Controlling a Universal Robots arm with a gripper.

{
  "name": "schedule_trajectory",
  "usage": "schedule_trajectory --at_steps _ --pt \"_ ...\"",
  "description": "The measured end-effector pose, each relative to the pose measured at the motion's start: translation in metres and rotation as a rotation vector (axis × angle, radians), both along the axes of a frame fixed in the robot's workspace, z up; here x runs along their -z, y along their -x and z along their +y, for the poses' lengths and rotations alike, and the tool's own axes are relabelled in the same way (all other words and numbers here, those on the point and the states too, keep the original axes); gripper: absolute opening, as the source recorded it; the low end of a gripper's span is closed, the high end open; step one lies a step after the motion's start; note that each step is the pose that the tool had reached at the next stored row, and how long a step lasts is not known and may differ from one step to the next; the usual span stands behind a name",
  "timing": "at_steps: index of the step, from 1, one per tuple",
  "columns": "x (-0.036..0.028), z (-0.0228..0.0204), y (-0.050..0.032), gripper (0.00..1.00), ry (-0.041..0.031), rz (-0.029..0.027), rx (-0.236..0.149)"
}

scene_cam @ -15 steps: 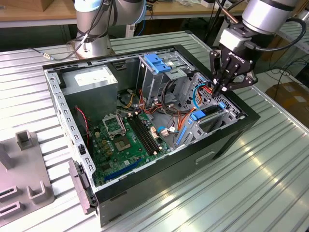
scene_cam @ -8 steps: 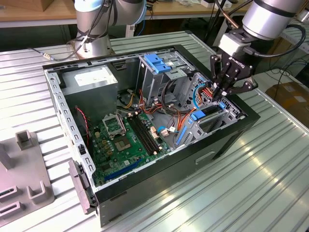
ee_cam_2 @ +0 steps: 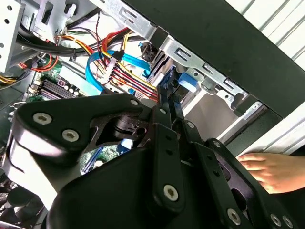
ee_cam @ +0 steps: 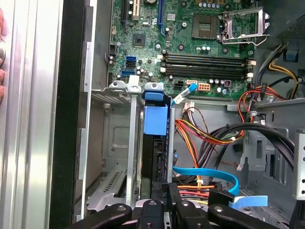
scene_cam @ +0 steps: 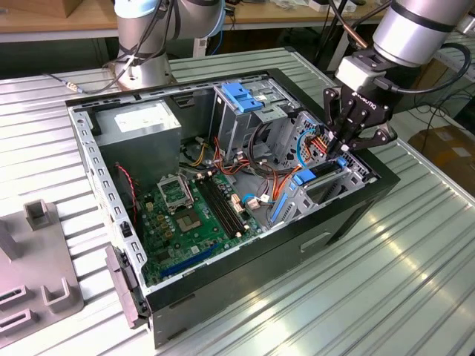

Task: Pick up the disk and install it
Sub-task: 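Insert the first disk wire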

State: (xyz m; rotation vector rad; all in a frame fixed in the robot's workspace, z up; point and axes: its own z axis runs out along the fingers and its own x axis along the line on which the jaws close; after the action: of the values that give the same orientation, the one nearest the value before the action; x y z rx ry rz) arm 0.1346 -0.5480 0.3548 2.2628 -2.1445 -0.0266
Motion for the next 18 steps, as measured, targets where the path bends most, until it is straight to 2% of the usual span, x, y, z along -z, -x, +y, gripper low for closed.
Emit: schedule_trajectory --at_steps 12,16,18 --pt "0.0 0.0 0.0002 0.16 -0.0001 0.0 0.0" --pt "0.0005 -0.0001 0.0008 0.16 0.0001 0.0 0.04" --pt "0.001 -0.0006 0.0024 0.16 -0.0001 0.0001 0.04"
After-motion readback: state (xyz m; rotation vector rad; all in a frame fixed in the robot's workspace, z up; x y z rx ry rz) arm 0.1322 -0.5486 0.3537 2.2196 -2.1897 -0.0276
